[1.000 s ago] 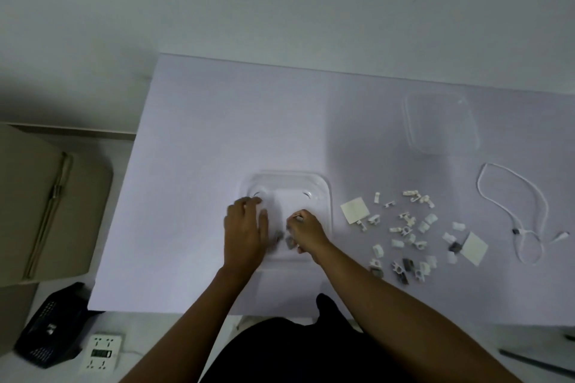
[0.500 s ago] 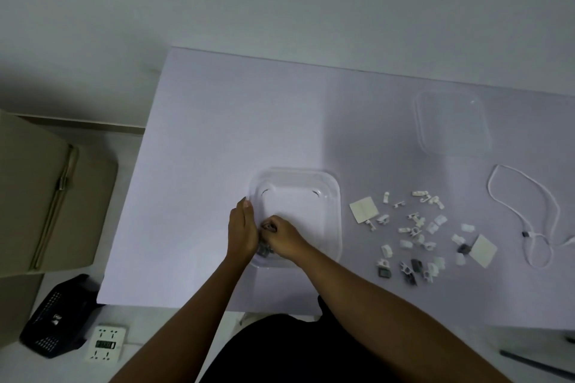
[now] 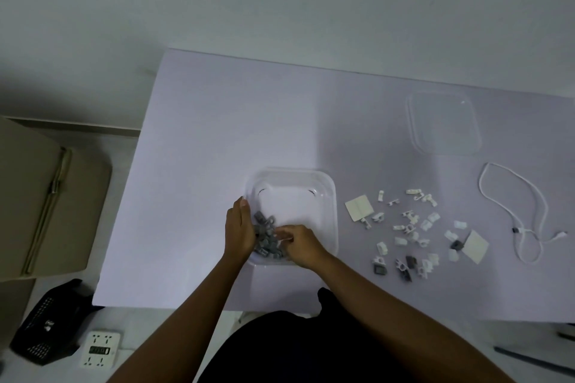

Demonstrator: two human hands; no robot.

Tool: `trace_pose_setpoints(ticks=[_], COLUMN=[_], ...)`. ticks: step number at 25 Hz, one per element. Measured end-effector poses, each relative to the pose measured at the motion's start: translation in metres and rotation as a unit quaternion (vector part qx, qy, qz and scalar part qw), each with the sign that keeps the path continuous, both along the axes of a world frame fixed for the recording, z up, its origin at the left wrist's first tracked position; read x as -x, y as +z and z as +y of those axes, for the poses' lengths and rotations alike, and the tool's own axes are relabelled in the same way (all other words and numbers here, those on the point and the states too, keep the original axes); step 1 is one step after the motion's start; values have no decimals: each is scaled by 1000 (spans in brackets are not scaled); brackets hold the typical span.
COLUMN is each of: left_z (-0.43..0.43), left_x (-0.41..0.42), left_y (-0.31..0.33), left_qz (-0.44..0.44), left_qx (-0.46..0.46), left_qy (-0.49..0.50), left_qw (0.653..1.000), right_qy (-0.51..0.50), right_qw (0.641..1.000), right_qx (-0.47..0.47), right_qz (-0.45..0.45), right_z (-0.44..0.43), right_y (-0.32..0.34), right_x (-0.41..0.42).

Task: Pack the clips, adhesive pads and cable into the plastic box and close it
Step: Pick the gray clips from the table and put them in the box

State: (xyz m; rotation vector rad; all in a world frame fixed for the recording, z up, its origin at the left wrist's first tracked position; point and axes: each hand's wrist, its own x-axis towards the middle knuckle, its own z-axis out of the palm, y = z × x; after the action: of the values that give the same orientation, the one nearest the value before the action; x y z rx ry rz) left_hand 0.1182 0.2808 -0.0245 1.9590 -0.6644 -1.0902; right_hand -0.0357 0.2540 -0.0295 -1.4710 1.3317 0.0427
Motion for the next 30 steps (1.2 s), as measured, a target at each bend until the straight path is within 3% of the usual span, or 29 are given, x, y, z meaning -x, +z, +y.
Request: trace_pose_setpoints(ticks=[3,5,7,9,11,15,19,23,25,26,28,30], left_z=[1,0,-6,-16,-27,-43,-40,-30,-25,-22,-17,-13], left_x=[-3,-2,0,12,28,88,158,207,228,238,256,273], left_y=[-6,-6,5,28,43,53,39,16,7,4,-2,-6], left_qz=[-36,-109,-206,-264,-252,-159,-149,-157,-159,-159,-162,-167], left_qx=[-7,-36,-68,-28,36,143,160,129,103,91,76,76], left_qy=[-10,-19,-14,-38,-80,-216,-368,-438,-458,-467,-488,-527], left_qw=[999,993,976,963,964,953,904,876,868,865,854,830], right_qy=[-25,-72,-160,-256,-278,-159,-168,-233,-369,-457,-598,-649], right_qw=[999,991,969,933,923,943,941,938,908,876,785,715], right_qx=[41,93,175,252,259,223,232,227,198,150,23,-53], right_qz=[-24,-58,-74,-24,56,189,180,120,28,-31,-159,-254], right_z=[0,-1,1,8,23,57,59,56,57,57,56,57], right_y=[8,21,34,41,35,-1,-22,-23,-13,-7,4,14], right_x=[1,12,34,75,121,192,207,229,245,254,275,300])
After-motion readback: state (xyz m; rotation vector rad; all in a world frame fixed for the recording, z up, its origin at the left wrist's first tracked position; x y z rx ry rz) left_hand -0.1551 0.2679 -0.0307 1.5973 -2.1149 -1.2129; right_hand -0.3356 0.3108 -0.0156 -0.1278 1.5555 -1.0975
